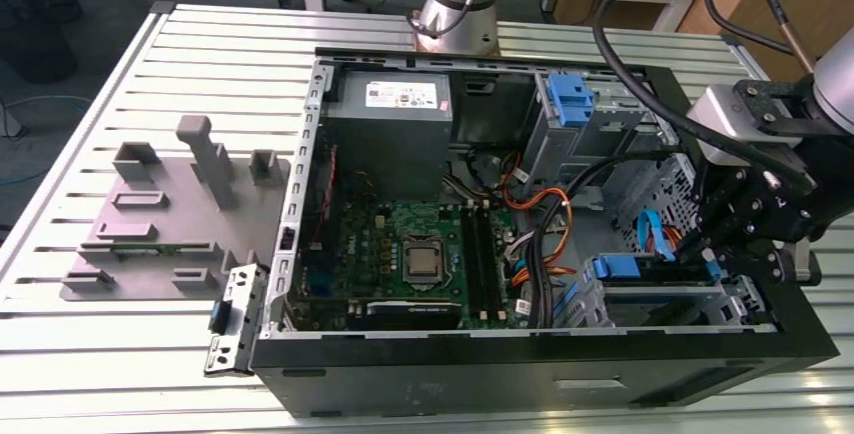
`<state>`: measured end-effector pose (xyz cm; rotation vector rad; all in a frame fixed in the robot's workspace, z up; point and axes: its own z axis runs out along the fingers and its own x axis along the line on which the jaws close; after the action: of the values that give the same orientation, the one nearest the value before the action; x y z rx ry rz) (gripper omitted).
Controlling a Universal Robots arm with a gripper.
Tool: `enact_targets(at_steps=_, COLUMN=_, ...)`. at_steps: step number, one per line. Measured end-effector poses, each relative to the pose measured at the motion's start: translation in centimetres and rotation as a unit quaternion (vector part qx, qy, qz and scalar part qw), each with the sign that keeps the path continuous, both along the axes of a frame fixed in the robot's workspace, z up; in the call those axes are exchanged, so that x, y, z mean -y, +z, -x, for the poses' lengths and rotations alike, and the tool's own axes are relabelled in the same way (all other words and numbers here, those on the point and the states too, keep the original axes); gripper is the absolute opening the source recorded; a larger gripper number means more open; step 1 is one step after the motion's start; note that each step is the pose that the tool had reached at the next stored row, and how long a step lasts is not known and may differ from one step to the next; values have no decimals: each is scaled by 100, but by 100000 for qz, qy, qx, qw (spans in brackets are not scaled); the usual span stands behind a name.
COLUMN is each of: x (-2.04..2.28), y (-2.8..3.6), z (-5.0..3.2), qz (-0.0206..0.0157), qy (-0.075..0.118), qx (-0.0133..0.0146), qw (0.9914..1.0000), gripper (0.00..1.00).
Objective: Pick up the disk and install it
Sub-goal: 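Insert the second disk wire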
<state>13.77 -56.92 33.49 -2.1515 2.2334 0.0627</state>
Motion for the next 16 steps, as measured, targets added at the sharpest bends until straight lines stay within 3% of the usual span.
enact_targets(at_steps=16, x=7, y=-10, z=2, qz=-13, qy=2, qx=44, qw=100000, gripper=16)
